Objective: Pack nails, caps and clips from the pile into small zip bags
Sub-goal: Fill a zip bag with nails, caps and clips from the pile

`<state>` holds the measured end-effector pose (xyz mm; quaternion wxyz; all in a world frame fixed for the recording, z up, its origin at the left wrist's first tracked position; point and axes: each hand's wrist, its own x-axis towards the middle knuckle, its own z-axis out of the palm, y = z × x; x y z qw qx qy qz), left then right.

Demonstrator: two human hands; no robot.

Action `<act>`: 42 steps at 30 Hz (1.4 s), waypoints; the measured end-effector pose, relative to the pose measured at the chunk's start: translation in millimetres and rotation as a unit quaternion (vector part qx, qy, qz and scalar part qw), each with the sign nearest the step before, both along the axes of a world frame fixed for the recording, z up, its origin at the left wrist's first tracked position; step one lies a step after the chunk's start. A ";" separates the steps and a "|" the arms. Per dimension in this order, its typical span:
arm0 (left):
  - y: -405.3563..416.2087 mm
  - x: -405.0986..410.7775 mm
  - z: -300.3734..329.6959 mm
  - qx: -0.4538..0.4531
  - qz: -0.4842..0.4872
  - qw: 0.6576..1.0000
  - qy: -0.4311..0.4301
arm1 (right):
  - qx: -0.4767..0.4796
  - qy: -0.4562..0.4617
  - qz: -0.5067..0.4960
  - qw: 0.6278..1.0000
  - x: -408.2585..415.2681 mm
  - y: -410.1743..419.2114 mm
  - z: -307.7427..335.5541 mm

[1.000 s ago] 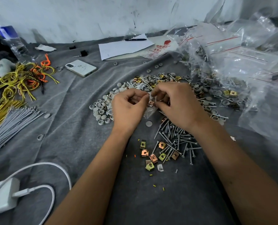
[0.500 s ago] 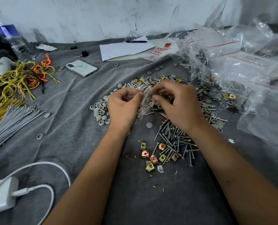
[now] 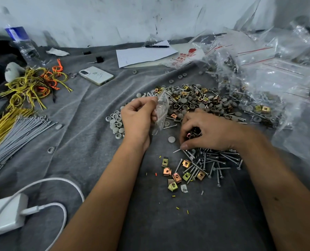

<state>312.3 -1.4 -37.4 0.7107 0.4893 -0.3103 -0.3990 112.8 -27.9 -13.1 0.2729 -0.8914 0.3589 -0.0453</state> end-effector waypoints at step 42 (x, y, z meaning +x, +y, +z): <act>3.2 -3.3 -0.7 -0.030 0.005 0.984 -0.174 | -0.127 -0.318 -0.150 0.927 22.6 13.5 2.4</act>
